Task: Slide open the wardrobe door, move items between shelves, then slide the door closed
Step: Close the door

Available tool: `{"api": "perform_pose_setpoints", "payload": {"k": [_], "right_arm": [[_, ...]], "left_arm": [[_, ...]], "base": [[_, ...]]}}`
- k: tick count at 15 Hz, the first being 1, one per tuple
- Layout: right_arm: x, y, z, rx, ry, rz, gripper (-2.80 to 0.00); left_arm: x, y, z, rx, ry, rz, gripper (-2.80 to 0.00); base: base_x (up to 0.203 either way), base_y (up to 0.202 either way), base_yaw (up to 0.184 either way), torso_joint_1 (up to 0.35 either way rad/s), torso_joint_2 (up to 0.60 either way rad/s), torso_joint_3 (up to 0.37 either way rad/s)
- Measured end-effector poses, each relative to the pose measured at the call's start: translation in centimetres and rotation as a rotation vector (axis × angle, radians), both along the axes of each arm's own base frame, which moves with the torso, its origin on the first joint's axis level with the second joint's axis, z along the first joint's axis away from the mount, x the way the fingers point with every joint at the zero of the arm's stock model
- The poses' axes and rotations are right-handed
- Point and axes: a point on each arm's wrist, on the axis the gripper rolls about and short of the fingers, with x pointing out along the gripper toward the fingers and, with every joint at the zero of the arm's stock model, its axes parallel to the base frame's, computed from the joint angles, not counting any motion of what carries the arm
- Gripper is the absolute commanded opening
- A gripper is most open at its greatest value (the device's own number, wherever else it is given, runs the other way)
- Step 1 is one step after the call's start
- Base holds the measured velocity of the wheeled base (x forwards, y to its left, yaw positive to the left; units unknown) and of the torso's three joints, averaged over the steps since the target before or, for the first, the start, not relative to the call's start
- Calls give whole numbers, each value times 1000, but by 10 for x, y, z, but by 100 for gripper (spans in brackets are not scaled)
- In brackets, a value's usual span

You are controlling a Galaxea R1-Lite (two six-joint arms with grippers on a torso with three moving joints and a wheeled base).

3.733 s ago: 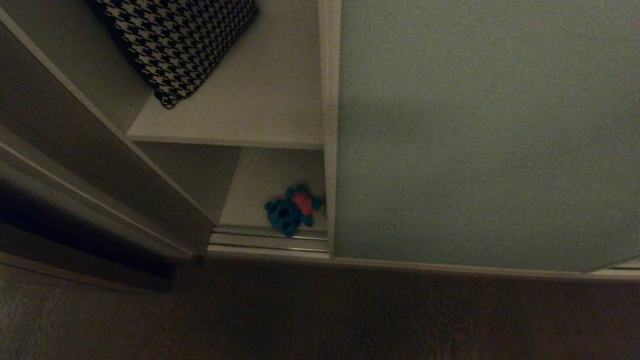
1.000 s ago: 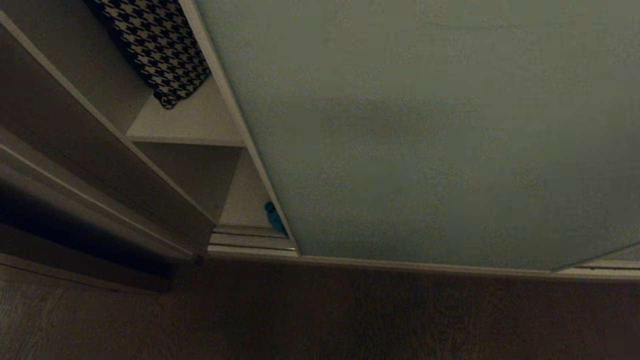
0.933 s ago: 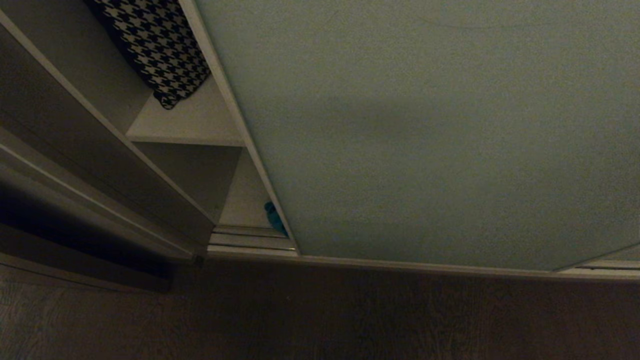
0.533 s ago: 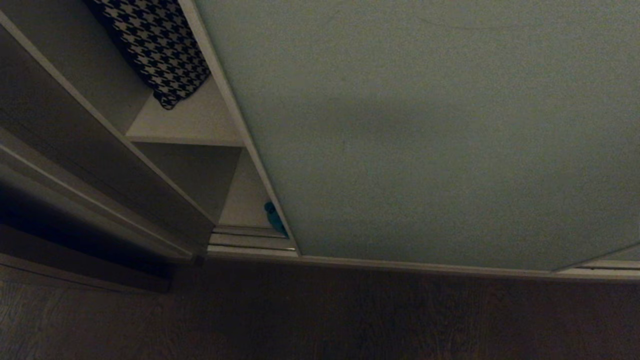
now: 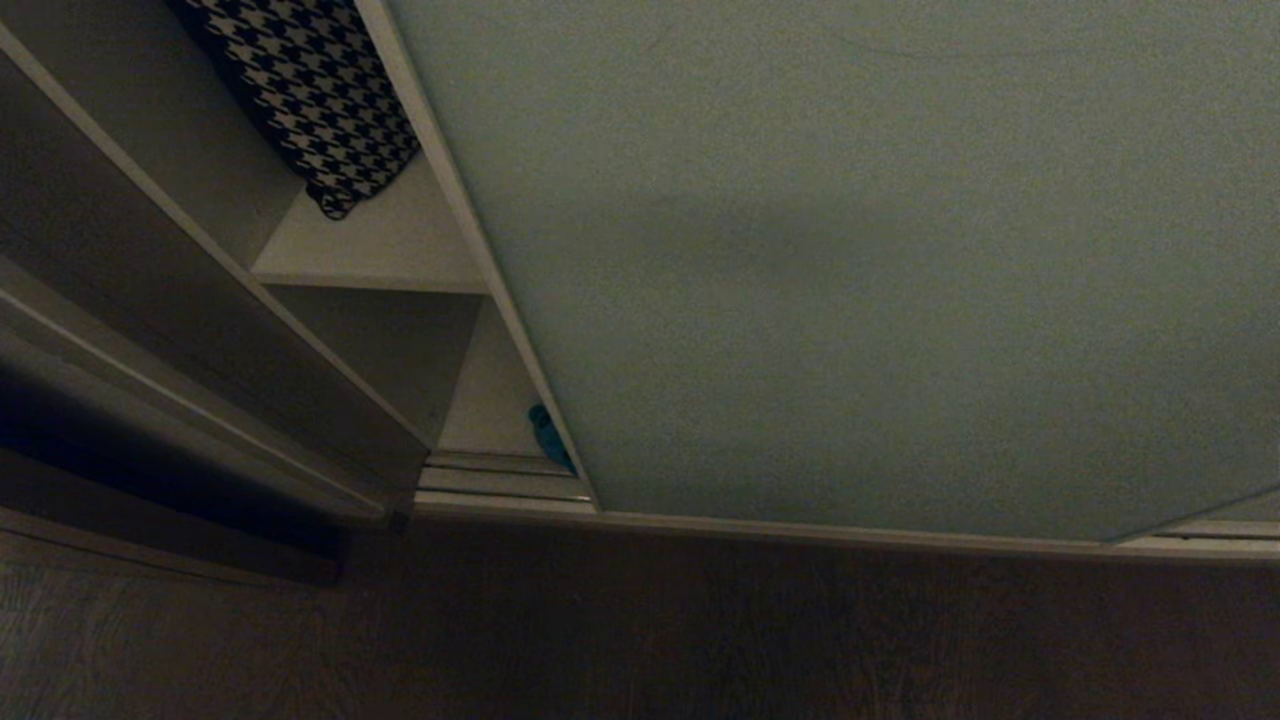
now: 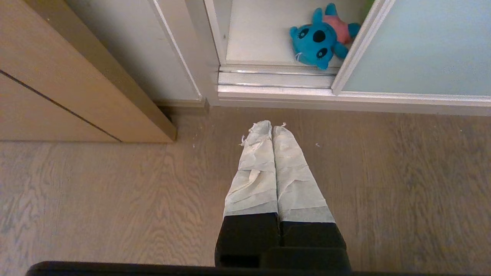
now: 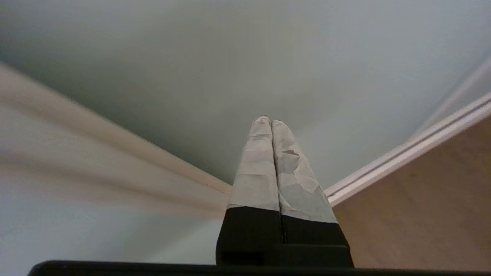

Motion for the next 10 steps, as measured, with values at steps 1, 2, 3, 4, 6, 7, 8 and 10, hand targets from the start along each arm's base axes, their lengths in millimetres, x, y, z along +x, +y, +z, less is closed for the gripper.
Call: {"api": "perform_pose_setpoints", "payload": {"k": [1,2,3,4,6,7,8,10], "right_arm": [[7,-2,-2,8,0,13,-280],[13,-3,-4,14,0,20,-280],[20,-5,-6,20,0,19,-280],[27,-7,-8,20,-2,9,-280],[42,-11,-11,14,-8,-32,-280],[47,-13,-13,17,-10,-40,-280],[50,-13,-14,22,-9,-34,-280],[56,-10,-17,35,-6,-17,-280]], "left_arm": [[0,0,0,0,0,0,-280],[0,0,0,0,0,0,-280],[0,0,0,0,0,1,-280],[0,0,0,0,0,0,-280],[0,0,0,0,0,-1,-280],[0,0,0,0,0,0,-280],[0,0,0,0,0,0,-280],[0,0,0,0,0,0,-280]], "base": [[0,0,0,0,0,0],[0,0,0,0,0,0],[0,0,0,0,0,0],[0,0,0,0,0,0],[0,0,0,0,0,0],[0,0,0,0,0,0],[0,0,0,0,0,0],[0,0,0,0,0,0]]}}
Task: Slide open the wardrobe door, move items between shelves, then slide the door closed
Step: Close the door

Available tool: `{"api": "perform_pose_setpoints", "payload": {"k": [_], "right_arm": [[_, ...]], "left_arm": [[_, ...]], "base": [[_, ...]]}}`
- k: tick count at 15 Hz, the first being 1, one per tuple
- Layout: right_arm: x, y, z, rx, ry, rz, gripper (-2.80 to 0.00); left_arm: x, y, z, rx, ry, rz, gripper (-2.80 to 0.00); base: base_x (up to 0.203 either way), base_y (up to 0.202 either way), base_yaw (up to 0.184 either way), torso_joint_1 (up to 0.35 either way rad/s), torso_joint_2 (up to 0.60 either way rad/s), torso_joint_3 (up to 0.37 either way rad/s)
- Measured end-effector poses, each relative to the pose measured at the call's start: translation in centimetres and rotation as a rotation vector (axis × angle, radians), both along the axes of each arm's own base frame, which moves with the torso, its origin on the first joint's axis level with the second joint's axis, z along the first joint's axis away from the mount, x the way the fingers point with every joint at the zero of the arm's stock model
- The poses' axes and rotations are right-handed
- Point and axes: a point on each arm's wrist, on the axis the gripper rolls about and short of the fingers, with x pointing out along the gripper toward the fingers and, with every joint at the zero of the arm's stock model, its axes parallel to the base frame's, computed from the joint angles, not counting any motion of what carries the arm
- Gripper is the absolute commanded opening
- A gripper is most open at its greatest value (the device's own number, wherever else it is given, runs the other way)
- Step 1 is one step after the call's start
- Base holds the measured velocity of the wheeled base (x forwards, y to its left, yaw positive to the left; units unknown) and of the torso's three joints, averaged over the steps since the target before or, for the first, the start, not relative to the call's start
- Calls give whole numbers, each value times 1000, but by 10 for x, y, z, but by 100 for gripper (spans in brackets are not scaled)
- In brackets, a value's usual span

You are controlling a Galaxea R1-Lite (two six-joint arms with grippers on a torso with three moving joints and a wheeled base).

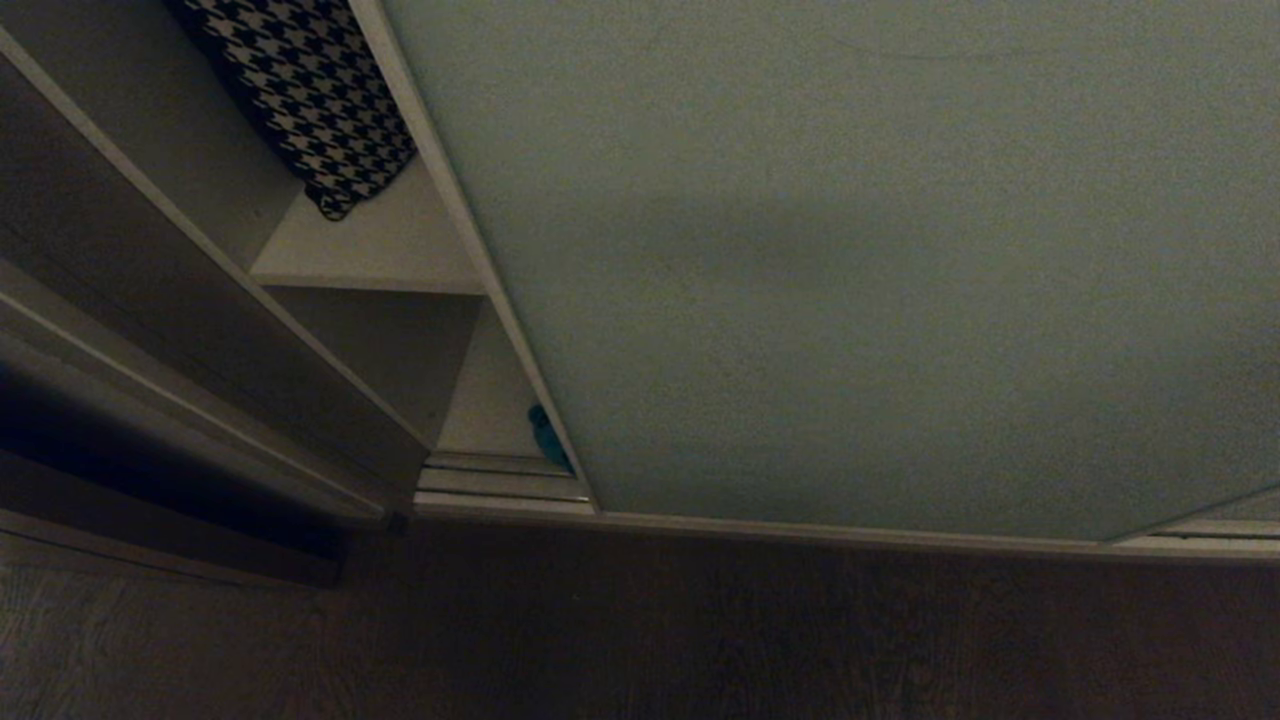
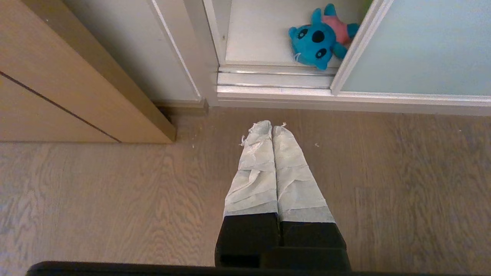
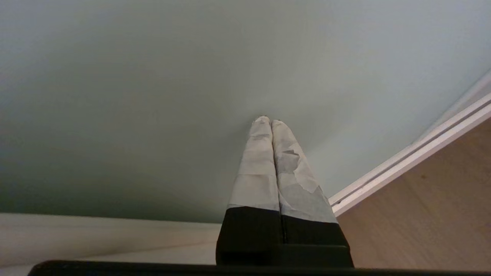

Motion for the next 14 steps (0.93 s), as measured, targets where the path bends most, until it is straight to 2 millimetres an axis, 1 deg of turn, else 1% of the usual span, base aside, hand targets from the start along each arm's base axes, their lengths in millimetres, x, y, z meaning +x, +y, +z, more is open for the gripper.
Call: {"api": "perform_pose_setpoints", "payload": {"k": [4,10,14], "right_arm": [[4,21,-1,18,5,31,-280],[3,67,4,16,7,81,-280],[2,91,4,17,8,108,-280]], "left_arm": [[0,0,0,0,0,1,-280],[0,0,0,0,0,0,-280],[0,0,0,0,0,0,-280]], "base": [[0,0,0,0,0,0],[0,0,0,0,0,0],[0,0,0,0,0,0]]}}
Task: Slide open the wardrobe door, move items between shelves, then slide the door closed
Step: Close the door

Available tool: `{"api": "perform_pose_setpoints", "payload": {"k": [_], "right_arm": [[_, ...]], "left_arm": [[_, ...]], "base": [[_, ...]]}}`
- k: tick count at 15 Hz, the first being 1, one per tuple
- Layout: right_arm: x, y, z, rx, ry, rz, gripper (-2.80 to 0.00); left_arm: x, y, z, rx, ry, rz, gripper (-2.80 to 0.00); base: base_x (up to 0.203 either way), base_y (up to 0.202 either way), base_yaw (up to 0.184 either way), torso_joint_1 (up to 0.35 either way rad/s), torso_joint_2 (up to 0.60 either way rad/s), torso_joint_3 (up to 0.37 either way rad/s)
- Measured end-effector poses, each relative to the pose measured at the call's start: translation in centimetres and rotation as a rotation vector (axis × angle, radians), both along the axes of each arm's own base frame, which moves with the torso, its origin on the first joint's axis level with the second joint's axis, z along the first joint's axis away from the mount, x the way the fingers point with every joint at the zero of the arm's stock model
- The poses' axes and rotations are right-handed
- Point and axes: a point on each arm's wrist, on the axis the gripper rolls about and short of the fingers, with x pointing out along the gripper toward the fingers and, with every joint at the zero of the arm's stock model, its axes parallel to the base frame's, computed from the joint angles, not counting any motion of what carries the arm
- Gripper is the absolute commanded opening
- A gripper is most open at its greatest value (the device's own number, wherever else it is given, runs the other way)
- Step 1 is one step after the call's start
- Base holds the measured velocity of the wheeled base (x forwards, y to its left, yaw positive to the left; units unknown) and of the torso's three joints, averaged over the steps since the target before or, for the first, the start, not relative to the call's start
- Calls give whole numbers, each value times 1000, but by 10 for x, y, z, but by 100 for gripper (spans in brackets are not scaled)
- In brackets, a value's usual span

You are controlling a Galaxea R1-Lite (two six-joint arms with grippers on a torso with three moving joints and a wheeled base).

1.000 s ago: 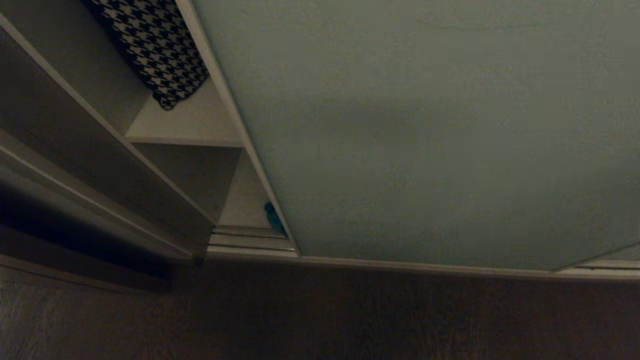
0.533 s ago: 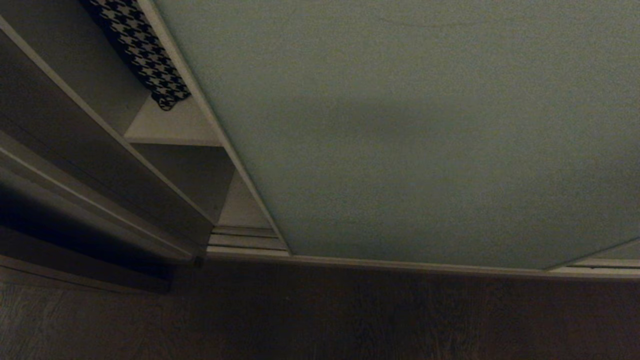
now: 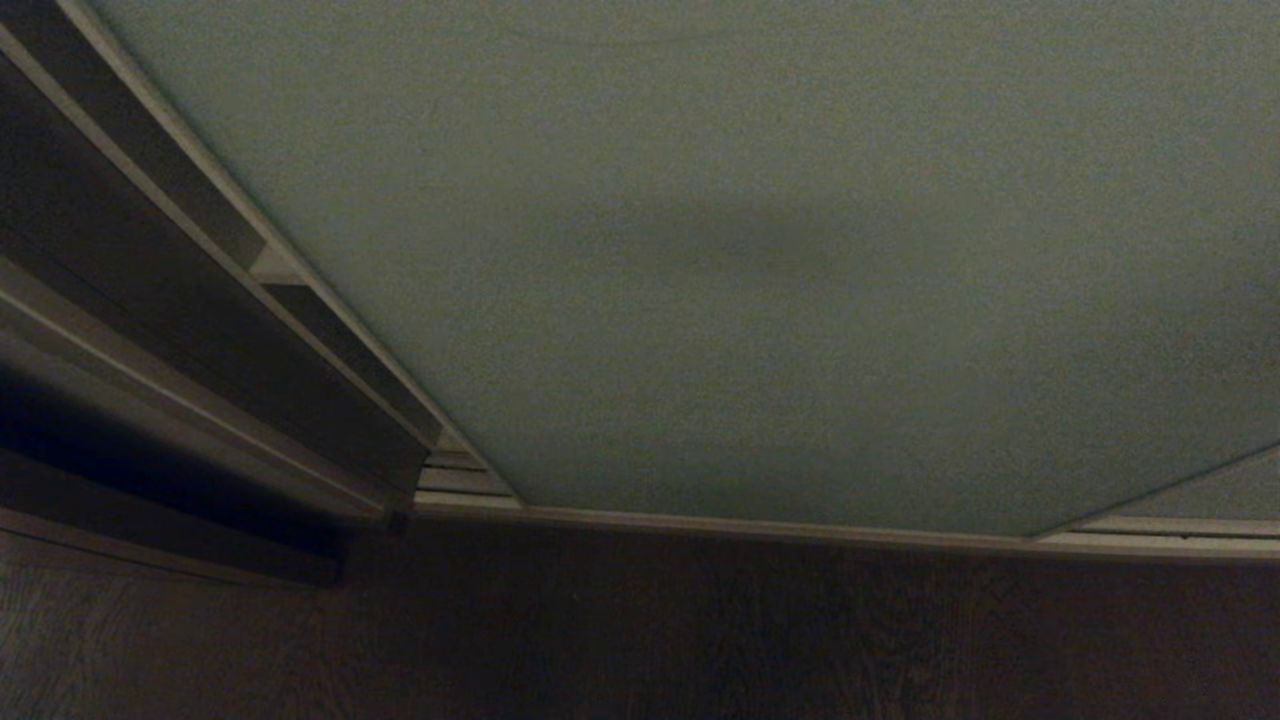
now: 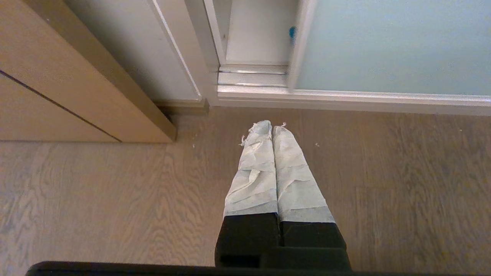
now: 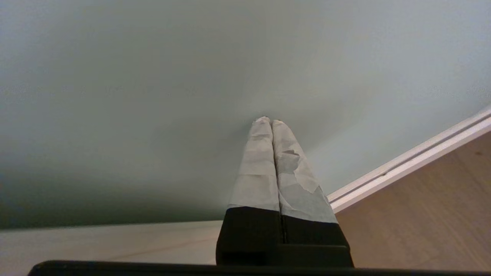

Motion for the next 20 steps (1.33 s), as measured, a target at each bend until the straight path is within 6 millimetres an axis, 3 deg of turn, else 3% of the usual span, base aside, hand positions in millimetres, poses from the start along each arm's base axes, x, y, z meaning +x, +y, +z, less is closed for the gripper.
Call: {"api": "perform_pose_setpoints", "payload": {"k": [13,17,20], "right_arm": [[-15,64,-4,-13,-6,46,-280],[-22,84,3,-63,-23,44,-280],[-24,87,17,-153,-63,17,-280]], "left_arm": [[0,0,0,0,0,0,-280],[0,0,0,-1,0,0,-280],[0,0,0,0,0,0,-280]], "base": [[0,0,0,0,0,0],[0,0,0,0,0,0],[0,0,0,0,0,0]]}}
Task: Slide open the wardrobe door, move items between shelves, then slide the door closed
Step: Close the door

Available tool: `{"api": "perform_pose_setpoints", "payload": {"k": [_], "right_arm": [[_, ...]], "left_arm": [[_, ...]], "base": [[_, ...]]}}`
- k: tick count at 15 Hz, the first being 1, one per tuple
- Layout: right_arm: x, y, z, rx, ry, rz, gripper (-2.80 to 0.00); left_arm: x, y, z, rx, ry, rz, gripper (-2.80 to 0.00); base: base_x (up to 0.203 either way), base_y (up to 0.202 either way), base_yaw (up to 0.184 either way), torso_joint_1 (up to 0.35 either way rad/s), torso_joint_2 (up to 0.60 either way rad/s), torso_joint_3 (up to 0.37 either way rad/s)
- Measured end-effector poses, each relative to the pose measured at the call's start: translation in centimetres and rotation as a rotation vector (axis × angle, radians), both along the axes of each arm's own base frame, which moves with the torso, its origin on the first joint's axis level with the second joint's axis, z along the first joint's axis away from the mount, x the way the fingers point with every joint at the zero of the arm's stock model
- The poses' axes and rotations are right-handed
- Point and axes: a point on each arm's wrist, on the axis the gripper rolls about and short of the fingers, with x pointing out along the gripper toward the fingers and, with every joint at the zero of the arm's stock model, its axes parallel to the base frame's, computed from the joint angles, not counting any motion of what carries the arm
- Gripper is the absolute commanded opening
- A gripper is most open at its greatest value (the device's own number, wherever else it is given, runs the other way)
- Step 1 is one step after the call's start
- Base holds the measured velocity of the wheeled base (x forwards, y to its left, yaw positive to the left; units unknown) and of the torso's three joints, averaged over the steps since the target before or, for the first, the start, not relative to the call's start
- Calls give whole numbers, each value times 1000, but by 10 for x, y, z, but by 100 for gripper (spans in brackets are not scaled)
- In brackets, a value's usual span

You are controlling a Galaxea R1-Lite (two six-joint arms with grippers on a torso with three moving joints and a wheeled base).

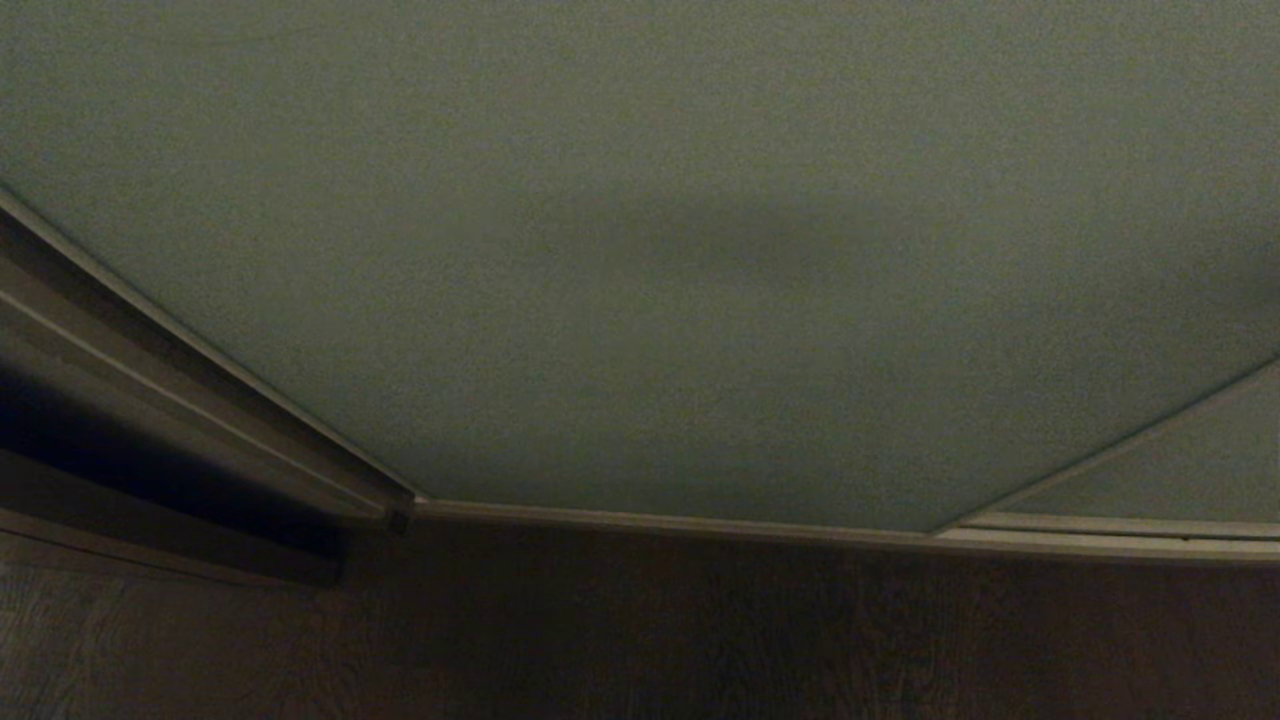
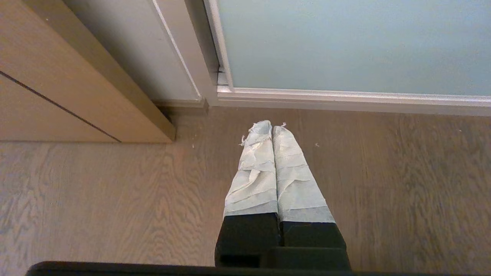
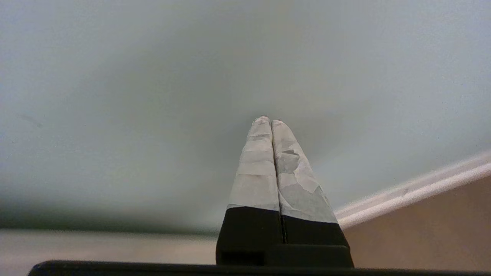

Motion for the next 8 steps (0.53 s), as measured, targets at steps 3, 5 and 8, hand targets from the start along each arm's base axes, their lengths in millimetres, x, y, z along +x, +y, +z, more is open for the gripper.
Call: {"api": "perform_pose_setpoints", "payload": {"k": [3,5,8], "right_arm": [[-3,2,8,-44,-36,-93,-280],[-5,3,15,-97,-81,-179,-280],[-11,11,33,-185,-168,-299,-280]], "left_arm": [[0,0,0,0,0,0,-280],[0,0,0,0,0,0,-280],[0,0,0,0,0,0,-280]], "base": [[0,0,0,0,0,0],[0,0,0,0,0,0],[0,0,0,0,0,0]]}}
